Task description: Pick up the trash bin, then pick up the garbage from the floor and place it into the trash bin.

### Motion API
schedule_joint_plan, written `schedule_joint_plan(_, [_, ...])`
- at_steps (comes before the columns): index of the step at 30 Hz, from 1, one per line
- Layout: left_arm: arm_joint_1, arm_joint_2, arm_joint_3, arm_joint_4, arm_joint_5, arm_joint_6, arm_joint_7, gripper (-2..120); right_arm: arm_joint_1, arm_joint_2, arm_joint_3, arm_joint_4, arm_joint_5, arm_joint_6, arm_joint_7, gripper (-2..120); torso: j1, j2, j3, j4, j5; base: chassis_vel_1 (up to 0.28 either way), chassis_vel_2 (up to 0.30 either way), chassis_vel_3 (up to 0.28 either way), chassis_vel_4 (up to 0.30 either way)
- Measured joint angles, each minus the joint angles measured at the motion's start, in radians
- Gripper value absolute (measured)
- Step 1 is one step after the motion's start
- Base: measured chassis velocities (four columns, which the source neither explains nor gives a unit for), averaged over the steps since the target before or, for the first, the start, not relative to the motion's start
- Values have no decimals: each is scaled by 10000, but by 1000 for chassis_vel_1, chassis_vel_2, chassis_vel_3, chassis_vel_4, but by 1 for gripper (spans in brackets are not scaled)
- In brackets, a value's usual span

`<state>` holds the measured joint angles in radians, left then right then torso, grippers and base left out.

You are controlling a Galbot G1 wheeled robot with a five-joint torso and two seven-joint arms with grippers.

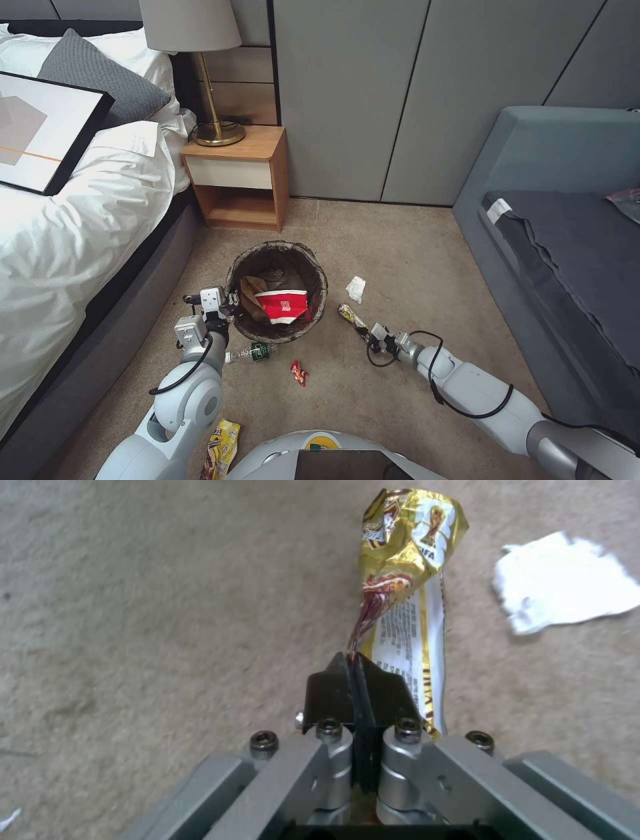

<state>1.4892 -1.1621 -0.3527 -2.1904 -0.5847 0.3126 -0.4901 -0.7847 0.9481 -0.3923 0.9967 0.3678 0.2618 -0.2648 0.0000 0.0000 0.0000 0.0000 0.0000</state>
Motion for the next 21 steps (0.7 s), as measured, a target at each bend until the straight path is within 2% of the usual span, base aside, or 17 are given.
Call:
schedule_joint_plan(8, [33,16,43,-50,0,17,-8,4,-455,-324,918,1276,130,-355,711,0,0,0,0,0,1,0,0,0,0])
schedule_joint_plan(10, [42,18,96,-74,0,26,-8,4,-788,-562,1532,2266,243,-620,1322,0,0,0,0,1,-1,0,0,0,0])
schedule_joint_plan(12, [44,19,104,-76,0,27,-8,4,-837,-602,1616,2417,270,-657,1441,0,0,0,0,0,0,0,0,0,0])
schedule_joint_plan(14, [63,27,167,-80,-9,40,-10,4,-1217,-925,2306,3640,557,-984,2252,0,0,1,-1,0,-1,0,0,0,0])
schedule_joint_plan(15, [63,27,167,-80,-9,40,-10,4,-1217,-925,2306,3640,557,-984,2252,0,0,1,-1,0,-1,0,0,0,0])
schedule_joint_plan(18, [102,60,244,-81,-23,57,-14,4,-1574,-1295,3062,4949,970,-1234,3067,0,0,1,0,-1,4,0,0,0,0])
schedule_joint_plan(21, [109,70,267,-81,-25,60,-13,4,-1650,-1365,3271,5244,1047,-1266,3187,0,0,1,0,-1,1,0,0,0,0])
